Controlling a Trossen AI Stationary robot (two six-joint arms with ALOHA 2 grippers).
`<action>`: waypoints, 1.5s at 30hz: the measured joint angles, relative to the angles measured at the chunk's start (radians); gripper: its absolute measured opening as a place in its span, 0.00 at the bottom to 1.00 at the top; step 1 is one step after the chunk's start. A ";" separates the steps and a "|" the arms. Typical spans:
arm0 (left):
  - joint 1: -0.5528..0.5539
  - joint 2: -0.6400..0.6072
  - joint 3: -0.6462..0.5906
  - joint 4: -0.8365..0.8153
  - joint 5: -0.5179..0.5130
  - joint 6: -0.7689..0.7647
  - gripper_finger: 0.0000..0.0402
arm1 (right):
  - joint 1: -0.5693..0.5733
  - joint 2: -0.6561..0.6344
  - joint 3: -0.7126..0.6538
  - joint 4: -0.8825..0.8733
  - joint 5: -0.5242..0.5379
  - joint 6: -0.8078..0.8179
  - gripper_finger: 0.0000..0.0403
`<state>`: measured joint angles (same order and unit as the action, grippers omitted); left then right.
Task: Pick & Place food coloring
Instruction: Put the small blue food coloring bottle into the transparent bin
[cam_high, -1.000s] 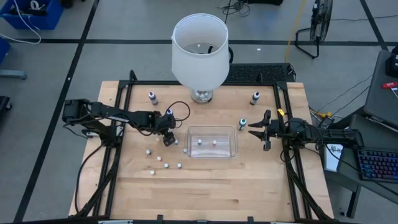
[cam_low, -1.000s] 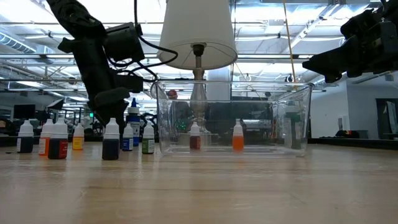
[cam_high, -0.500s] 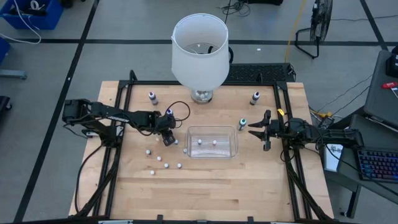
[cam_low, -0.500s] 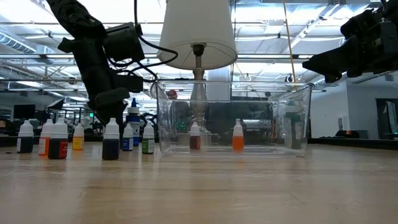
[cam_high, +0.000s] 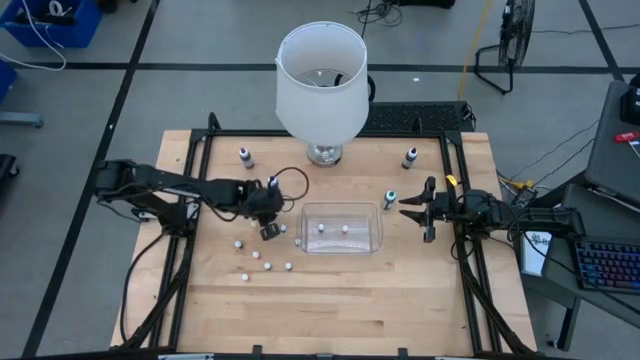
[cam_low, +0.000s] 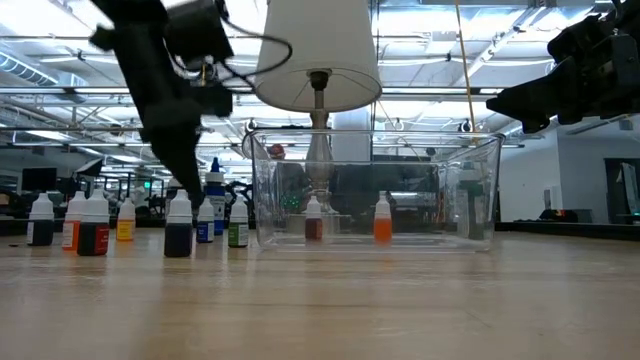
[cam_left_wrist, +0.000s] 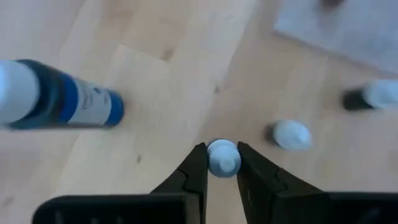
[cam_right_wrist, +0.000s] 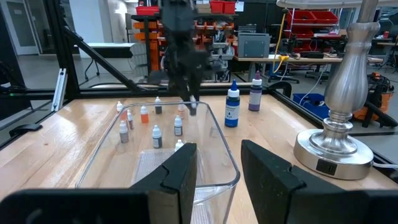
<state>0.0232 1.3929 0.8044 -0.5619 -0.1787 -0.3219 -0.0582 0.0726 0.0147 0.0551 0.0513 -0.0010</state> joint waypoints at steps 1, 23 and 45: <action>-0.020 -0.008 0.030 -0.034 -0.016 -0.001 0.15 | 0.000 0.000 0.000 0.000 0.000 0.000 0.28; -0.159 0.274 0.636 -0.140 -0.008 0.203 0.15 | 0.000 0.000 0.000 0.000 0.000 0.000 0.28; -0.036 0.635 0.643 0.114 0.207 0.306 0.15 | 0.000 0.000 0.000 0.000 0.000 0.000 0.28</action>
<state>-0.0124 2.0283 1.4470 -0.4480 0.0281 -0.0154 -0.0578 0.0727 0.0151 0.0551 0.0513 -0.0010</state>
